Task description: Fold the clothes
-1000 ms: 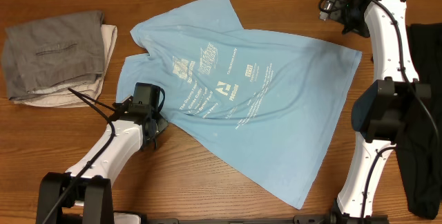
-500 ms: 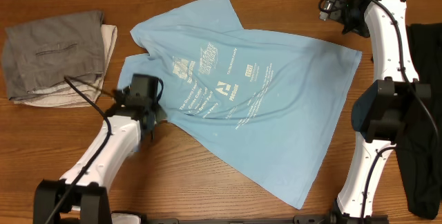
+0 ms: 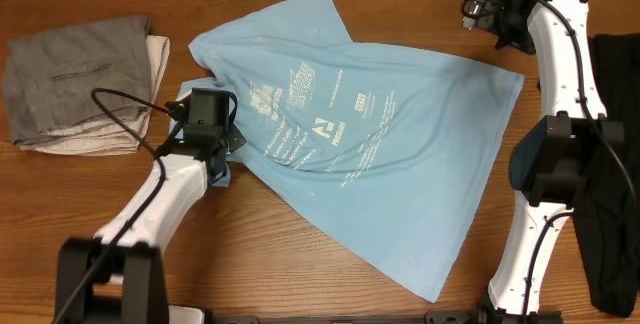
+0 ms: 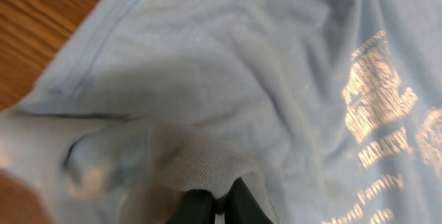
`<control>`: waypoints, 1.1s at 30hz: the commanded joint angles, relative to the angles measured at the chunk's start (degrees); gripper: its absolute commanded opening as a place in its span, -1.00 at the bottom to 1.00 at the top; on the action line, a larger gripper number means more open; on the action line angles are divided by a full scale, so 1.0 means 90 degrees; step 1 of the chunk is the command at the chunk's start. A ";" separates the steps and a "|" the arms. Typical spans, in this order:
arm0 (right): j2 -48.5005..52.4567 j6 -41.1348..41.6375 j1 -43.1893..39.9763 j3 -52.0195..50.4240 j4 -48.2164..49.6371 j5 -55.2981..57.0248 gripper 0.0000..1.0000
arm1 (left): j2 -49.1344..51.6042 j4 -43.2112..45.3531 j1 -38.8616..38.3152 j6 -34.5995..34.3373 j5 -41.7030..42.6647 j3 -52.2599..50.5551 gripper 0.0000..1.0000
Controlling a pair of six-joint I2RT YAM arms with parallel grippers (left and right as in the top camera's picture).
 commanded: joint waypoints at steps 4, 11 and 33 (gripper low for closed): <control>-0.0078 0.0022 -0.0027 0.0107 0.0017 0.0015 1.00 | 0.0804 0.0928 0.0039 0.0391 -0.0143 0.0085 -0.78; -0.0078 0.0022 -0.0027 0.0107 0.0017 0.0015 1.00 | 0.0743 0.1239 0.0036 0.1938 -0.0299 0.0515 0.11; -0.0078 0.0022 -0.0027 0.0107 0.0017 0.0015 1.00 | 0.0253 -0.3436 -0.0236 0.1438 0.0648 0.1134 -0.28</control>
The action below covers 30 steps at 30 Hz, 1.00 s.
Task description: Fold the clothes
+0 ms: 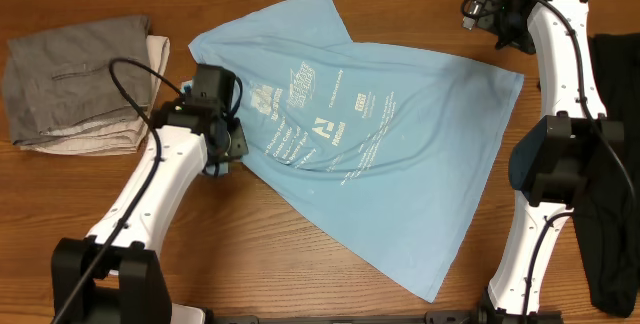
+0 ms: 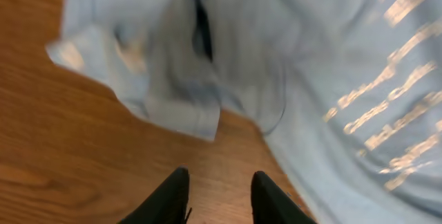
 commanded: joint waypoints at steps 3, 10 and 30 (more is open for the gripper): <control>-0.0078 0.0027 -0.0024 0.0107 0.0017 0.0015 1.00 | 0.0316 0.0107 -0.0049 -0.0211 -0.0304 -0.0639 -0.21; -0.0078 0.0027 -0.0024 0.0107 0.0017 0.0012 1.00 | 0.0549 0.0617 -0.0039 -0.0204 -0.0942 -0.0770 -0.03; -0.0078 0.0027 -0.0024 0.0107 0.0017 0.0015 1.00 | 0.1222 0.1217 -0.0041 -0.0204 -0.0891 -0.0799 0.11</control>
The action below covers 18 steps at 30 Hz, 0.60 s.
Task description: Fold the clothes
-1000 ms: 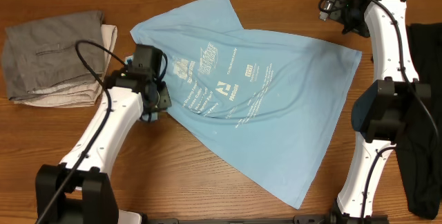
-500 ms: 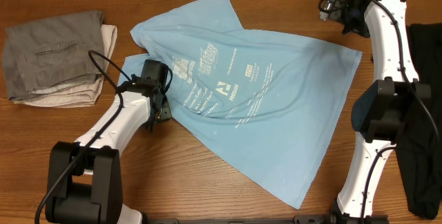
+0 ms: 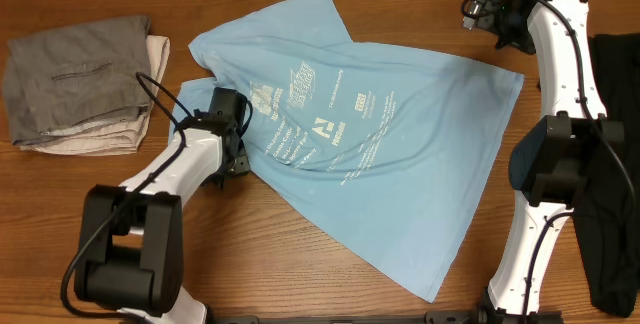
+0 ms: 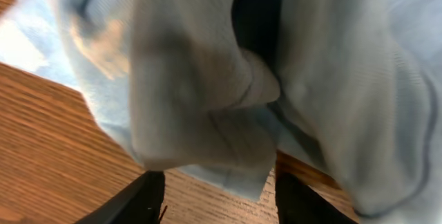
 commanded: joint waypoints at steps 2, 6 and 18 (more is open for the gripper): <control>-0.0078 0.0027 -0.0027 0.0107 0.0017 0.0015 1.00 | 0.0253 0.0085 -0.0005 -0.0112 -0.0097 -0.0063 0.11; -0.0078 0.0027 -0.0027 0.0107 0.0017 0.0015 1.00 | 0.0301 0.0075 -0.0005 -0.0104 -0.0216 -0.0063 -0.26; -0.0078 0.0027 -0.0027 0.0107 0.0017 0.0015 1.00 | 0.0299 -0.0704 -0.0005 0.0202 -0.2351 0.0413 -0.82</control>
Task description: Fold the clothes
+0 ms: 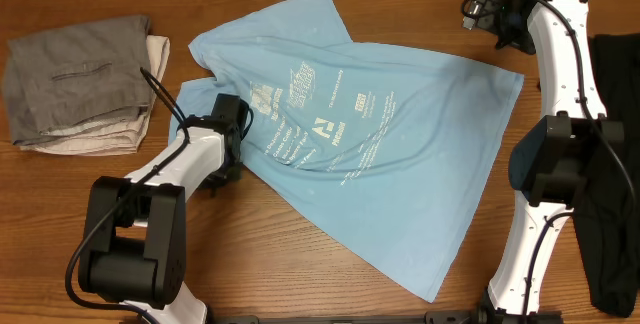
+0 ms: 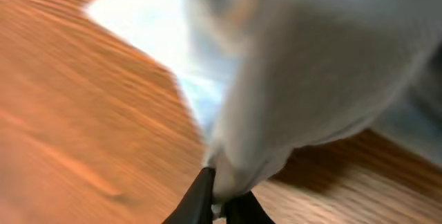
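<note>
A light blue T-shirt (image 1: 380, 154) with white print lies spread, printed side up, across the middle of the table. My left gripper (image 1: 226, 164) sits at its left sleeve, low on the wood. In the left wrist view the gripper (image 2: 219, 198) is shut on a bunched fold of the blue sleeve (image 2: 304, 79), which rises above the fingers. My right gripper (image 1: 478, 10) hangs at the far right corner, off the shirt; its fingers are too small to read.
A folded pile of grey and beige clothes (image 1: 80, 82) lies at the far left. A dark garment (image 1: 612, 164) lies along the right edge. The right arm (image 1: 560, 114) stands beside the shirt's right hem.
My left gripper was open around the crumpled sleeve; now it is shut on that sleeve fold. The arm has shifted slightly. The right arm has not moved.
My left gripper was shut on shirt fabric near the left sleeve. It then stood open over bare wood, with the sleeve let go and crumpled ahead. Later it was open close around the sleeve, and now it grips the sleeve. The shirt's lie is unchanged.
</note>
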`<control>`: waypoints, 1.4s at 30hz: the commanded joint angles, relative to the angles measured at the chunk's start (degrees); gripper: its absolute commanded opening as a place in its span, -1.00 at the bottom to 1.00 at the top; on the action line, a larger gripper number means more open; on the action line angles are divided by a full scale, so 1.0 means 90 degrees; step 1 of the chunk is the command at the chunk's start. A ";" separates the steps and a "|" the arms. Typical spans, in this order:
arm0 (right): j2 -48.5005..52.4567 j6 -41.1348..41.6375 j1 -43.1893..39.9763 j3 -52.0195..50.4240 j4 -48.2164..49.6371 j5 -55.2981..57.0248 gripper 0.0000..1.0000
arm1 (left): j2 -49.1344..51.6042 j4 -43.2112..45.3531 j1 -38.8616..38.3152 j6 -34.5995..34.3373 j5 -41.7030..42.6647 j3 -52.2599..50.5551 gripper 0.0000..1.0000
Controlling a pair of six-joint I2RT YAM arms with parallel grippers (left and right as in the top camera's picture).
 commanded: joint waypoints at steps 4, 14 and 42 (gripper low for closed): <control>-0.0078 0.0027 -0.0027 0.0107 0.0017 0.0012 1.00 | 0.0090 -0.0097 -0.0005 0.0100 -0.1015 0.0792 -0.82; -0.0078 0.0027 -0.0027 0.0107 0.0017 0.0015 1.00 | 0.0090 0.0515 -0.0002 0.0515 -0.1010 0.1530 -0.87; -0.0078 0.0027 -0.0027 0.0107 0.0017 0.0012 1.00 | 0.0651 0.2902 0.0923 0.0556 0.0709 0.1520 -0.41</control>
